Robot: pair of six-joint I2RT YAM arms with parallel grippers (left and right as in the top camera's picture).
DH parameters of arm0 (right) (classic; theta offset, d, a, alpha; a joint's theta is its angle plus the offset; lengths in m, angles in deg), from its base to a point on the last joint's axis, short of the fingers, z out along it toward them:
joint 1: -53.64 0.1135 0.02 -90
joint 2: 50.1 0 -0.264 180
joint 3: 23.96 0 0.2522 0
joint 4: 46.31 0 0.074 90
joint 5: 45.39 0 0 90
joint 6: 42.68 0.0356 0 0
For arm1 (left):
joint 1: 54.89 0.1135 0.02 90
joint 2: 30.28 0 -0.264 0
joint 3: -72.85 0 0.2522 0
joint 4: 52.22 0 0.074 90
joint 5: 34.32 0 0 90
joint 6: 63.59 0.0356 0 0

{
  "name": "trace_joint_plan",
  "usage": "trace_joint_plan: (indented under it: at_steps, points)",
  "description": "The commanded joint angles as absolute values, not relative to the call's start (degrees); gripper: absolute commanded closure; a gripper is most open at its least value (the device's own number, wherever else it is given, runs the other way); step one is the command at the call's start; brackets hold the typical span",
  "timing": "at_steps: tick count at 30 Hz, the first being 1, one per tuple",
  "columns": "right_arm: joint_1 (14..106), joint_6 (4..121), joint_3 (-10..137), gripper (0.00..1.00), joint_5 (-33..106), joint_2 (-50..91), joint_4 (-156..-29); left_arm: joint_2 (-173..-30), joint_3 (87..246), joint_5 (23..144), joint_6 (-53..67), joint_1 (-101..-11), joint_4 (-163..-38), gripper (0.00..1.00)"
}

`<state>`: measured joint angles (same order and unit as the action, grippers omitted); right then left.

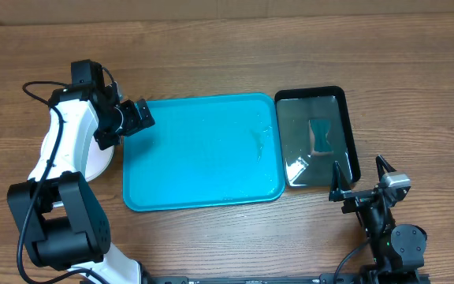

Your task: Clean dirty plates on tray and stack at the side

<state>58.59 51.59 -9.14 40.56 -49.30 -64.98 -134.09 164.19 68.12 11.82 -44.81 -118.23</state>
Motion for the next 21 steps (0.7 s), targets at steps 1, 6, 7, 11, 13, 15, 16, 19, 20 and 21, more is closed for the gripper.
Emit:
trace_joint_plan:
  at_steps: [1, 6, 7, 11, 13, 15, 16, 19, 20, 21]
  points:
    - [58.4, 51.8, -9.8, 0.00, 41.1, -49.9, -64.6, -134.0, 164.1, 68.8, 12.3, -45.1, -118.2, 0.00]
    - [58.4, 51.8, -9.8, 0.00, 41.1, -49.9, -64.6, -134.0, 164.1, 68.8, 12.3, -45.2, -118.2, 0.00]
    - [58.4, 51.8, -9.8, 0.00, 41.1, -49.9, -64.6, -134.0, 164.1, 68.8, 12.3, -45.2, -118.2, 0.00]
    - [58.4, 51.8, -9.8, 0.00, 41.1, -49.9, -64.6, -134.1, 164.1, 68.6, 12.3, -45.2, -118.1, 0.00]
    - [58.4, 51.8, -9.8, 0.00, 41.1, -49.9, -64.7, -134.0, 164.1, 68.6, 12.3, -45.4, -118.1, 0.00]
    - [58.4, 51.8, -9.8, 0.00, 41.1, -49.9, -64.6, -133.4, 164.1, 68.6, 12.3, -45.8, -118.2, 0.00]
    - [58.4, 51.8, -9.8, 0.00, 41.1, -49.9, -64.6, -132.6, 164.1, 68.6, 12.3, -46.3, -118.2, 0.00]
    - [58.4, 51.8, -9.8, 0.00, 41.1, -49.9, -64.6, -129.0, 164.1, 68.6, 12.3, -48.9, -118.2, 0.01]
    - [58.4, 51.8, -9.8, 0.00, 41.1, -49.9, -64.6, -127.2, 164.1, 68.6, 12.3, -50.1, -118.2, 0.00]
    - [58.4, 51.8, -9.8, 0.00, 41.1, -49.9, -64.6, -125.2, 164.1, 68.6, 12.3, -51.5, -118.1, 0.00]
